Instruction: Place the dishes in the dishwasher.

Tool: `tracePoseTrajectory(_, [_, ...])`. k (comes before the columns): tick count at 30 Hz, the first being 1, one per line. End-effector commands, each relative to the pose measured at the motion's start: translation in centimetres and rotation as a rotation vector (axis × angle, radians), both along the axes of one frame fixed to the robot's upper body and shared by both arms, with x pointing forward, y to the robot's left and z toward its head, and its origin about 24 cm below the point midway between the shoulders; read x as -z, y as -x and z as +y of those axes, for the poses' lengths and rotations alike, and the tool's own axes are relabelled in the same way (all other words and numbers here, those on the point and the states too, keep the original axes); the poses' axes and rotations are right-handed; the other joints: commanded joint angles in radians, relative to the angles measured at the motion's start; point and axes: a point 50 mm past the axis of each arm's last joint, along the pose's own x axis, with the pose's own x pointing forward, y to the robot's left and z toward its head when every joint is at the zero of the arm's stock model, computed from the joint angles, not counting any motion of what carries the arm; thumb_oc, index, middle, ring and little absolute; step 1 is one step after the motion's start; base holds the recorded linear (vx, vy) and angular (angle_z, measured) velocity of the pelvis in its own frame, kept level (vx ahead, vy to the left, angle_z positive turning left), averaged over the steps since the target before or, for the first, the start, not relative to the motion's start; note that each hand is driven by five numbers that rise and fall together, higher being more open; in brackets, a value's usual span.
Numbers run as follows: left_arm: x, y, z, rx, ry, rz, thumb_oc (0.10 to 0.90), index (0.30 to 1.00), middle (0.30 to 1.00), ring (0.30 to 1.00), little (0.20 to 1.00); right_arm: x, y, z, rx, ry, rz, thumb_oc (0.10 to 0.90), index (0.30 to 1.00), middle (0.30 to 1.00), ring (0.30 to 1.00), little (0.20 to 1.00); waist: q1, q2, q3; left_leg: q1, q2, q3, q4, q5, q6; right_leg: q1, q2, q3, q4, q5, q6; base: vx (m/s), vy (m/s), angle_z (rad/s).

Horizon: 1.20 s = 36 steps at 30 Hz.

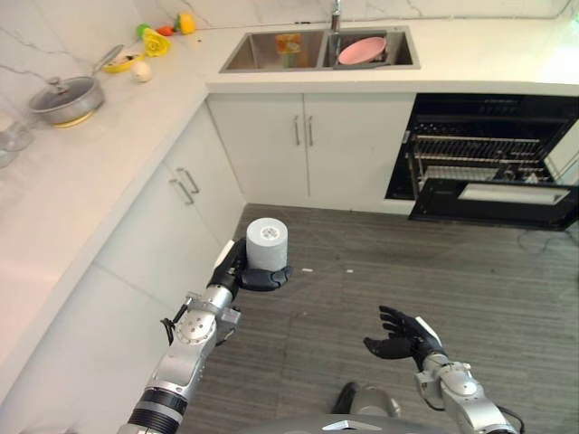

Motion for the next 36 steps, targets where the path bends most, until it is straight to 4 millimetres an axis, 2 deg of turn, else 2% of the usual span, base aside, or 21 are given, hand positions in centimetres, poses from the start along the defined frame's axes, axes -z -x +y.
tracePoseTrajectory(1, [-5.4,-1.8,0.3,0.001,0.048,-0.269,0.4,0.3,0.3,0.3,0.3,-6.1,-4.9,0.5,-0.052,0.034,-0.344,0.8,0.9,0.9,0.9,0.9,0.04,-0.02,-0.006,-0.056,0.007,0.178,0.121,-0.177,0.002,0.1,0.118,-0.113,-0.37,0.164,0.084,0.56,-0.248,-0.26])
tracePoseTrajectory(4, [-4.4,-1.1,0.3,0.002,0.061,-0.223,0.4,0.3,0.3,0.3,0.3,-7.0,-5.4,0.6,-0.045,0.037,-0.392,0.8,0.9,0.9,0.9,0.9,0.07,0.017,-0.011,-0.118,0.029,0.154,-0.131,-0.23,0.03,0.137,0.165,-0.086,-0.37,0.106,0.079,0.37,0.008,-0.35])
tracePoseTrajectory(5, [-4.2,-0.7,0.5,-0.004,0.057,-0.213,0.4,0.3,0.3,0.3,0.3,-7.3,-5.8,0.8,-0.05,0.032,-0.409,0.8,0.9,0.9,0.9,0.9,0.079,0.03,-0.021,-0.122,0.028,0.13,-0.301,-0.254,0.063,0.143,0.159,-0.073,-0.37,0.098,0.1,0.64,0.354,-0.7])
tracePoseTrajectory(6, [-3.8,0.0,1.3,-0.035,0.047,-0.203,0.4,0.3,0.3,0.3,0.3,-8.0,-6.6,1.5,-0.077,0.038,-0.443,0.8,0.9,0.9,0.9,0.9,0.108,0.046,-0.031,-0.141,0.091,0.075,-0.603,-0.178,0.082,0.18,0.131,-0.045,-0.37,0.07,0.126,0.7,0.375,-1.03])
tracePoseTrajectory(7, [-3.9,0.3,1.9,-0.05,0.018,-0.213,0.4,0.3,0.3,0.3,0.3,-8.5,-6.8,1.4,-0.077,0.052,-0.469,0.8,0.9,0.9,0.9,0.9,0.124,0.046,-0.025,-0.17,0.123,0.033,-0.663,-0.126,0.082,0.211,0.128,-0.022,-0.37,0.053,0.133,0.72,0.285,-1.1])
tracePoseTrajectory(8, [-3.5,0.8,2.3,-0.056,0.008,-0.193,0.4,0.3,0.3,0.3,0.3,-8.3,-6.7,1.3,-0.083,0.056,-0.458,0.8,0.9,0.9,0.9,0.9,0.112,0.064,-0.031,-0.118,0.103,0.004,-0.701,-0.139,0.084,0.218,0.149,0.011,-0.366,0.048,0.136,0.54,0.142,-1.12])
tracePoseTrajectory(11, [-3.2,1.0,2.5,-0.081,0.007,-0.179,0.4,0.3,0.3,0.3,0.3,-8.4,-6.4,0.6,-0.065,0.1,-0.461,0.8,0.9,0.9,0.9,0.9,0.108,0.095,-0.045,-0.051,0.07,0.054,-0.765,-0.14,0.084,0.25,0.125,0.012,-0.318,0.052,0.164,0.46,0.237,-0.55])
tracePoseTrajectory(12, [-4.0,0.8,2.7,-0.058,-0.034,-0.214,0.4,0.3,0.3,0.3,0.3,-8.5,-6.4,0.1,-0.007,0.092,-0.478,0.8,0.9,0.9,0.9,0.9,0.102,0.101,-0.044,-0.024,-0.024,0.058,-0.761,-0.219,0.15,0.242,0.034,0.016,-0.133,0.064,0.178,0.48,0.412,-0.81])
tracePoseTrajectory(14, [-4.1,0.8,3.1,-0.051,-0.067,-0.216,0.4,0.3,0.3,0.3,0.3,-8.6,-6.9,0.8,-0.019,0.077,-0.486,0.8,0.9,0.9,0.9,0.9,0.091,0.098,-0.029,0.029,-0.092,0.075,-0.783,-0.272,0.221,0.169,-0.095,0.047,0.111,0.14,0.219,0.47,0.399,-0.79])
tracePoseTrajectory(15, [-4.2,0.7,3.2,-0.052,-0.068,-0.218,0.4,0.3,0.3,0.3,0.3,-8.7,-6.9,0.9,-0.02,0.076,-0.487,0.8,0.9,0.9,0.9,0.9,0.094,0.092,-0.027,0.033,-0.105,0.08,-0.787,-0.277,0.229,0.159,-0.112,0.059,0.13,0.14,0.229,0.4,0.332,-0.34])
tracePoseTrajectory(16, [-4.5,0.6,3.7,-0.06,-0.1,-0.225,0.4,0.3,0.3,0.3,0.3,-9.3,-7.3,1.6,-0.054,0.071,-0.509,0.8,0.9,0.9,0.9,0.9,0.078,0.097,-0.005,0.076,-0.143,0.099,-0.8,-0.315,0.278,0.071,-0.175,0.084,0.318,0.206,0.259,0.35,0.299,-0.22])
tracePoseTrajectory(17, [-4.6,0.5,3.8,-0.061,-0.108,-0.227,0.4,0.3,0.3,0.3,0.3,-9.6,-7.5,1.9,-0.075,0.072,-0.52,0.8,0.9,0.9,0.9,0.9,0.075,0.1,0.001,0.103,-0.165,0.115,-0.818,-0.332,0.29,0.025,-0.21,0.068,0.381,0.224,0.277,0.35,0.272,-0.29])
tracePoseTrajectory(18, [-4.6,0.4,3.8,-0.062,-0.108,-0.228,0.4,0.3,0.3,0.3,0.3,-9.6,-7.5,1.9,-0.076,0.073,-0.52,0.8,0.9,0.9,0.9,0.9,0.076,0.097,0.002,0.105,-0.172,0.117,-0.823,-0.333,0.293,0.018,-0.217,0.075,0.39,0.223,0.28,0.3,0.096,-0.35])
tracePoseTrajectory(19, [-4.9,0.3,3.7,-0.065,-0.105,-0.242,0.4,0.3,0.3,0.3,0.3,-10.0,-7.4,2.2,-0.09,0.065,-0.536,0.8,0.9,0.9,0.9,0.9,0.068,0.095,-0.004,0.127,-0.197,0.121,-0.843,-0.345,0.285,-0.006,-0.219,0.018,0.292,0.189,0.27,0.24,-0.042,-0.37])
tracePoseTrajectory(21, [-5.2,0.2,3.5,-0.048,-0.113,-0.259,0.4,0.3,0.3,0.3,0.3,-10.3,-7.4,2.1,-0.094,0.071,-0.547,0.8,0.9,0.9,0.9,0.9,0.062,0.098,-0.021,0.134,-0.191,0.112,-0.844,-0.35,0.267,-0.021,-0.142,-0.033,0.056,0.163,0.235,0.26,-0.194,-0.24])
tracePoseTrajectory(23, [-5.5,-0.1,3.5,-0.057,-0.111,-0.278,0.4,0.3,0.3,0.3,0.3,-10.6,-7.6,2.3,-0.1,0.065,-0.562,0.8,0.9,0.9,0.9,0.9,0.055,0.092,-0.036,0.145,-0.187,0.127,-0.843,-0.359,0.242,-0.055,-0.085,-0.047,-0.197,0.228,0.242,0.24,-0.256,0.07])
tracePoseTrajectory(25, [-6.0,-0.7,3.5,-0.06,-0.115,-0.303,0.4,0.3,0.3,0.3,0.3,-10.8,-7.7,2.5,-0.107,0.058,-0.571,0.8,0.9,0.9,0.9,0.9,0.048,0.087,-0.04,0.159,-0.191,0.147,-0.842,-0.373,0.232,-0.092,-0.073,-0.065,-0.309,0.265,0.258,0.24,-0.196,0.04])
tracePoseTrajectory(33, [-5.8,-1.3,2.1,-0.014,-0.102,-0.3,0.4,0.3,0.3,0.3,0.3,-11.4,-7.1,2.2,-0.119,0.068,-0.597,0.8,0.9,0.9,0.9,0.9,0.032,0.078,-0.062,0.198,-0.198,0.132,-0.755,-0.438,0.233,-0.048,-0.067,-0.064,-0.26,0.274,0.238,0.24,-0.225,-0.3])
tracePoseTrajectory(34, [-5.6,-1.5,1.6,-0.014,-0.069,-0.297,0.4,0.3,0.3,0.3,0.3,-11.5,-6.9,1.8,-0.121,0.076,-0.594,0.8,0.9,0.9,0.9,0.9,0.043,0.082,-0.058,0.166,-0.149,0.115,-0.616,-0.409,0.188,-0.008,-0.023,-0.052,-0.279,0.242,0.217,0.27,-0.435,-0.25])
tracePoseTrajectory(35, [-5.6,-1.5,1.6,-0.014,-0.068,-0.298,0.4,0.3,0.3,0.3,0.3,-11.5,-7.0,1.8,-0.12,0.076,-0.595,0.8,0.9,0.9,0.9,0.9,0.043,0.082,-0.058,0.161,-0.144,0.115,-0.606,-0.411,0.184,-0.006,-0.019,-0.054,-0.282,0.241,0.214,0.26,-0.493,-0.22])
tracePoseTrajectory(36, [-5.7,-1.6,1.5,-0.019,-0.051,-0.3,0.4,0.3,0.3,0.3,0.3,-11.6,-7.1,1.5,-0.112,0.082,-0.597,0.8,0.9,0.9,0.9,0.9,0.049,0.076,-0.05,0.127,-0.105,0.108,-0.49,-0.363,0.143,0.024,0.002,-0.047,-0.301,0.223,0.2,0.17,-0.414,-0.25])
